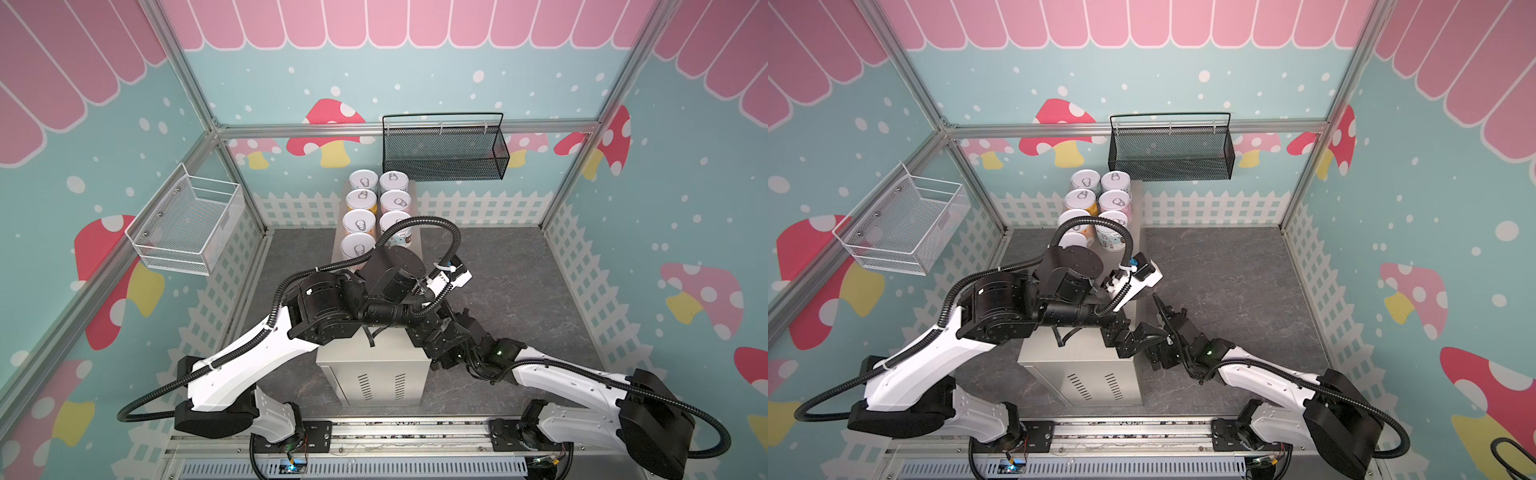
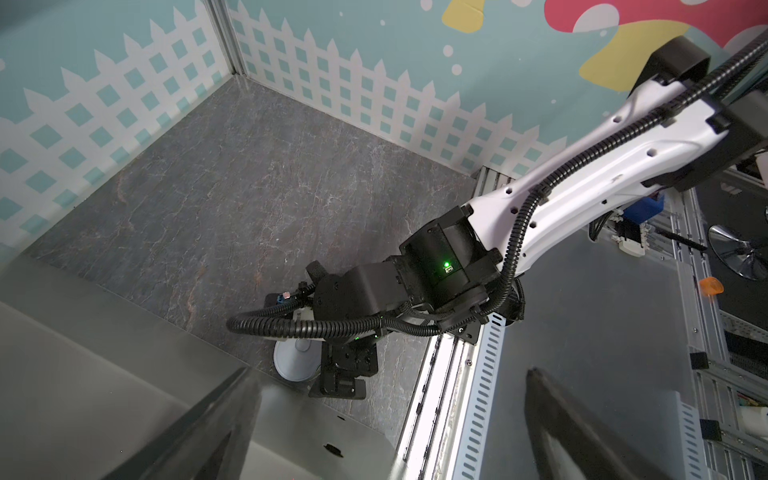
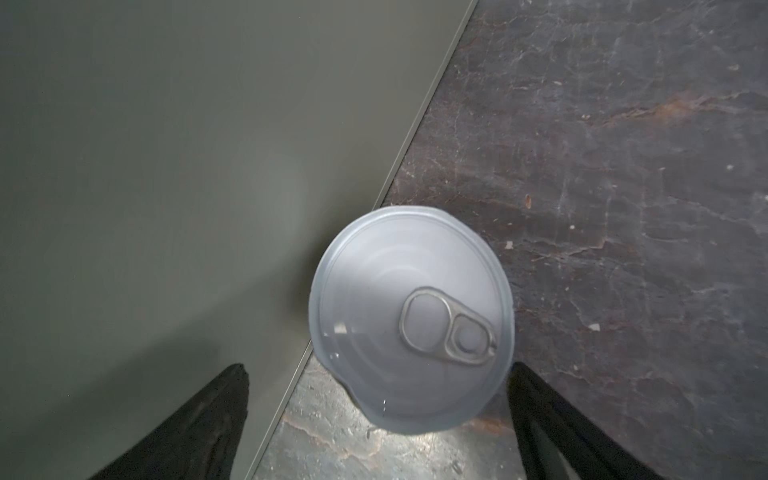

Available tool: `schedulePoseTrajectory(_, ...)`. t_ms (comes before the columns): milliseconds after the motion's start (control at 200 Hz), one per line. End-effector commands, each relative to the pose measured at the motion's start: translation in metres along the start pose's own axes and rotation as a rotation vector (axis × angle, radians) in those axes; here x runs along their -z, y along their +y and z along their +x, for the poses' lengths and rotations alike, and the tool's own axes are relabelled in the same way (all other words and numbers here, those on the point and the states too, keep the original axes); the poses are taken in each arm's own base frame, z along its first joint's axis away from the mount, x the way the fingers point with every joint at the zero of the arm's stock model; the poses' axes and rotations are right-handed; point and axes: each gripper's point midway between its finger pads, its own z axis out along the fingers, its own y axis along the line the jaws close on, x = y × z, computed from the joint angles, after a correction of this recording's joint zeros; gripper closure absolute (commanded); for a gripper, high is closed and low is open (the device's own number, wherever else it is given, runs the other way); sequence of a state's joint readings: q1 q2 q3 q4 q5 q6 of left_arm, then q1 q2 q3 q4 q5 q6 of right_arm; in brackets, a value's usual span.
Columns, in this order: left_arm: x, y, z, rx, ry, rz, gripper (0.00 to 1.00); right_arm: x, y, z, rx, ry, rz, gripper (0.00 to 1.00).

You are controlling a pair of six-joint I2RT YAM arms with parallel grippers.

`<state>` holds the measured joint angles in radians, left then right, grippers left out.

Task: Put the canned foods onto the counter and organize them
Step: 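Close the right gripper on the green-labelled can while the left arm swings over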

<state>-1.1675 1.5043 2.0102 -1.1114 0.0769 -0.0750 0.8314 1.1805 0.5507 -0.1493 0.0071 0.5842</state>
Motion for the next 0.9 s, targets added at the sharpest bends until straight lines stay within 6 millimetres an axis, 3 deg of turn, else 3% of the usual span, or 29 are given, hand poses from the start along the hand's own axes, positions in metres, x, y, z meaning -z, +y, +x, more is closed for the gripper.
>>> schedulePoseTrajectory(0, 0.002, 0.002, 0.002, -0.019, 0.03, -0.031, 0.01, -0.007, -0.006, -0.006, 0.0, -0.04, 0.036, 0.01)
schedulePoseTrajectory(305, -0.006, 0.004, 0.003, -0.022, 0.048, -0.047, 0.0, -0.028, -0.017, -0.011, -0.015, -0.01, 0.133, 0.03)
schedulePoseTrajectory(670, -0.011, 0.009, 0.003, -0.049, 0.055, -0.069, 0.01, -0.023, -0.013, -0.032, 0.025, -0.087, 0.129, 0.1)
schedulePoseTrajectory(896, -0.008, 0.008, 0.0, -0.049, 0.05, -0.068, 0.01, -0.024, -0.016, -0.037, 0.032, -0.098, 0.148, 0.2)
